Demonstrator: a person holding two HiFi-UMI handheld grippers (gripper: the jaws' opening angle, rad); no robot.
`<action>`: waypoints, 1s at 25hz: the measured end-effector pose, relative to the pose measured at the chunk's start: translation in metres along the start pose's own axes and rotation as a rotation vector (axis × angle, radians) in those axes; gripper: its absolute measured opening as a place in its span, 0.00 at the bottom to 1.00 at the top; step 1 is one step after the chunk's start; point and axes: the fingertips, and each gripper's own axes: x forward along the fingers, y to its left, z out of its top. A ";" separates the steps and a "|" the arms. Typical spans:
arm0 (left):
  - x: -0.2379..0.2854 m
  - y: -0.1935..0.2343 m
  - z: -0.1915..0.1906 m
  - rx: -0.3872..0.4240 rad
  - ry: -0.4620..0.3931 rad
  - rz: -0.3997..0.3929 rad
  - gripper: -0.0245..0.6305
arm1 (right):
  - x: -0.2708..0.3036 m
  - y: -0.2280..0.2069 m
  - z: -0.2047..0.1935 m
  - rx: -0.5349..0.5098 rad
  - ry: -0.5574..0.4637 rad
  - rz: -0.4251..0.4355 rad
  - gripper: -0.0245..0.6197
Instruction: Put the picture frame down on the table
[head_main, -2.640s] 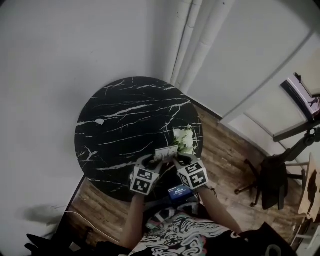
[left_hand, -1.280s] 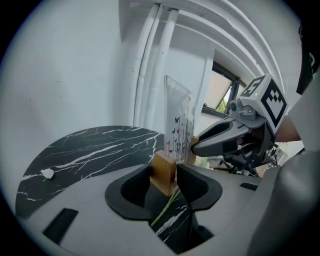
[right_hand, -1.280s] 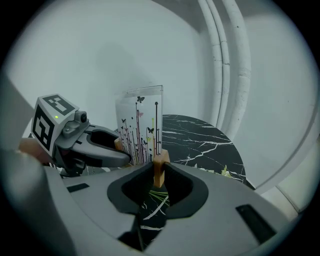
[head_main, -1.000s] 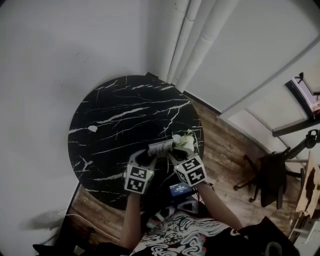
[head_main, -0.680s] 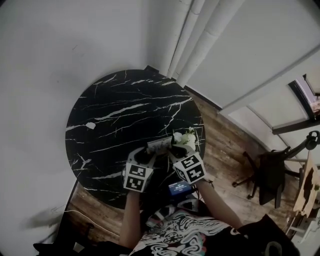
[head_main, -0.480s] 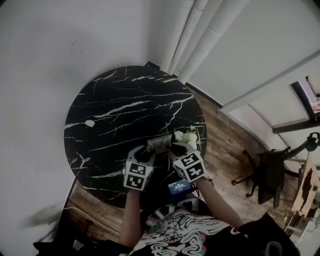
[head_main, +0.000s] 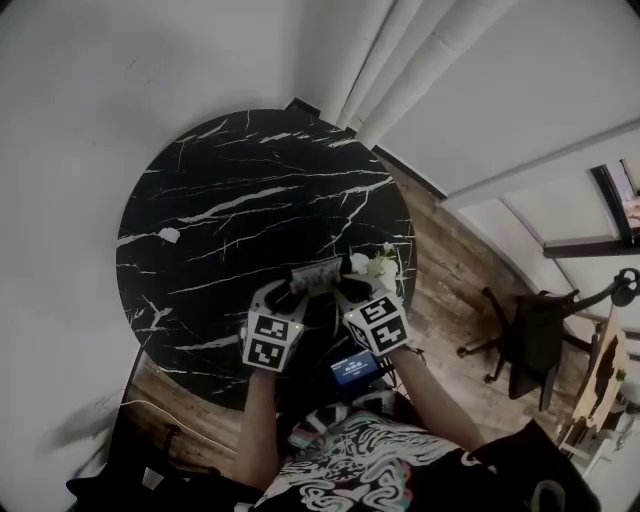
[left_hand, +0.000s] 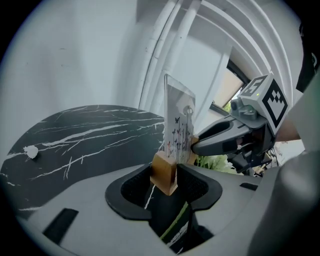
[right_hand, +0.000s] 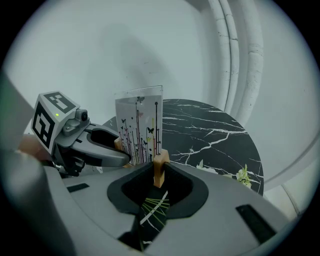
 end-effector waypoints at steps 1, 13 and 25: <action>0.002 0.001 -0.001 -0.006 0.002 -0.002 0.31 | 0.002 -0.001 0.000 -0.001 0.004 0.002 0.15; 0.017 0.013 -0.011 -0.033 0.036 -0.006 0.31 | 0.022 -0.007 -0.006 -0.003 0.045 0.024 0.15; 0.029 0.018 -0.020 -0.064 0.058 -0.001 0.31 | 0.035 -0.010 -0.011 -0.012 0.072 0.040 0.15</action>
